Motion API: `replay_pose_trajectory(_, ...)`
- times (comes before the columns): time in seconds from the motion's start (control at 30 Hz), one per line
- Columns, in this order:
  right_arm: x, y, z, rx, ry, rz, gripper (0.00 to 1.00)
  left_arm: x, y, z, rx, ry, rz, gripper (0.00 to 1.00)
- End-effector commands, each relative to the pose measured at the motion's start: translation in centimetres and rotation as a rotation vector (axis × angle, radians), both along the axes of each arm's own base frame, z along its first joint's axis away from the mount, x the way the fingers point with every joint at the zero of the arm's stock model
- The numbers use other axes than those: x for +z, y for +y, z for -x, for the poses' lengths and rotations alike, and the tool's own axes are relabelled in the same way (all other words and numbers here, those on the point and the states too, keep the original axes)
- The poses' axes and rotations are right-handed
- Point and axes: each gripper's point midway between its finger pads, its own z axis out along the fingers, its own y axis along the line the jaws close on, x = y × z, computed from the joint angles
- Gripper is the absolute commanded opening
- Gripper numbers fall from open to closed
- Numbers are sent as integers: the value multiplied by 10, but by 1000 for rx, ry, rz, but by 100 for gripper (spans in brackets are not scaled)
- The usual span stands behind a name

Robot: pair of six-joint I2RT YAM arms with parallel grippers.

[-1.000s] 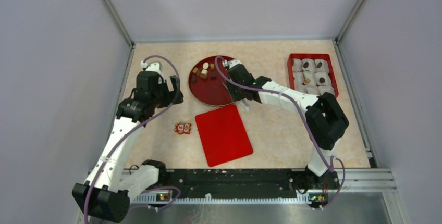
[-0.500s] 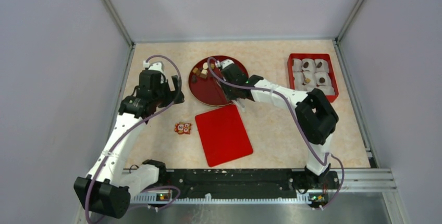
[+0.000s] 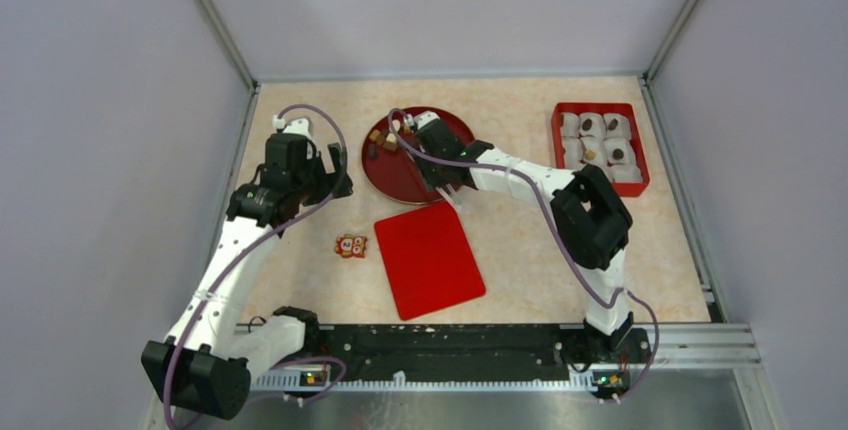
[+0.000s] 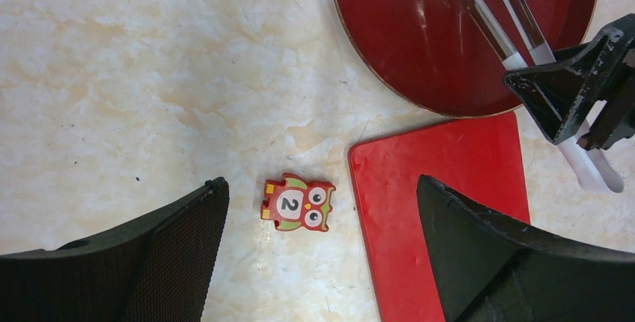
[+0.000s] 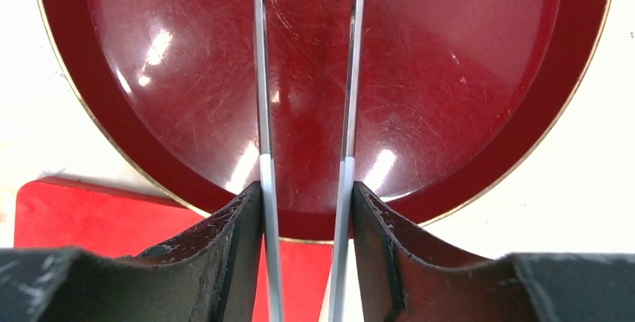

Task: Pack the chocolate

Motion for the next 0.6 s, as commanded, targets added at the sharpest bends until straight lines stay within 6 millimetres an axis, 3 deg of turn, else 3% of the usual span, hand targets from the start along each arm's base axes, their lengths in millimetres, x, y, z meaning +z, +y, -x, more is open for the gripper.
replay_pose_trajectory(0.0,22,17,-16,-8,-73,-37,44,22,2,-5,17,-66,15,99)
replay_pose_trajectory(0.27,17,19,-25,-40,-92,-40,41,21,3,-1,15,-71,15,99)
replay_pose_trajectory(0.4,15,21,-27,-44,-97,-42,31,22,3,-1,13,-77,16,99)
replay_pose_trajectory(0.57,25,19,-27,-57,-114,-58,11,22,2,-2,9,-78,17,99)
